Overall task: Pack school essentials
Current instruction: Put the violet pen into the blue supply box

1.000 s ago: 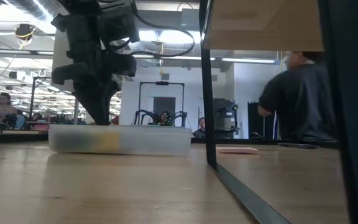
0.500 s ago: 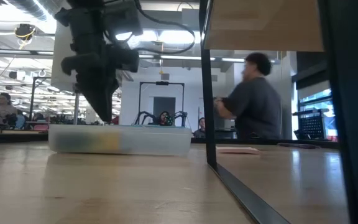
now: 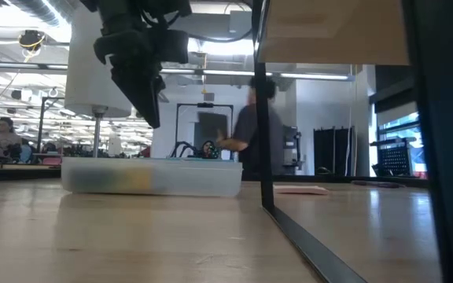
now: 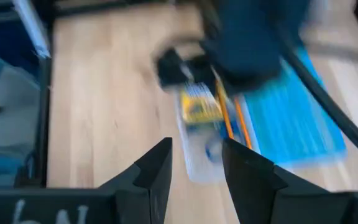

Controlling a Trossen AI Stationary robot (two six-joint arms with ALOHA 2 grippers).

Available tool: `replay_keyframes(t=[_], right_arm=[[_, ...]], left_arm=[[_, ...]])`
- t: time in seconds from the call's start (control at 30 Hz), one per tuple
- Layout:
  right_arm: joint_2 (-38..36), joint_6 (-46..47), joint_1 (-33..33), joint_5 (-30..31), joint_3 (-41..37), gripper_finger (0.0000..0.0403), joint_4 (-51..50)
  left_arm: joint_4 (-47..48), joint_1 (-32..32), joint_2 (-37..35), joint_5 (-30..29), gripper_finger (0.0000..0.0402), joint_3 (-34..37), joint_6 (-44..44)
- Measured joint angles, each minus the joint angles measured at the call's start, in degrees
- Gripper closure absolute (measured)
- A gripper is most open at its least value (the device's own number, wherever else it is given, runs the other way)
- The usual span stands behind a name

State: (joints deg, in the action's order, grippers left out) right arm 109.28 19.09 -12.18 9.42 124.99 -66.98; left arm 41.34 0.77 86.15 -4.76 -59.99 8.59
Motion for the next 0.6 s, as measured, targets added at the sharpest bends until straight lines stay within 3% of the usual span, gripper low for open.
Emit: replay_keyframes(t=[0.27,0.47,0.6], right_arm=[[-2.81,15.68,0.26,11.63,0.04,0.0261,-23.25],[-6.79,17.99,1.06,14.39,-1.96,0.0261,-23.04],[-12.25,20.1,2.06,15.38,-7.28,0.0261,-22.81]], left_arm=[[1.01,2.49,-0.86,-0.18,0.0294,-0.06,1.47],[2.27,3.17,-5.14,-0.45,0.0294,-0.09,4.23],[2.04,3.17,-9.02,-0.49,0.0294,-0.09,7.36]])
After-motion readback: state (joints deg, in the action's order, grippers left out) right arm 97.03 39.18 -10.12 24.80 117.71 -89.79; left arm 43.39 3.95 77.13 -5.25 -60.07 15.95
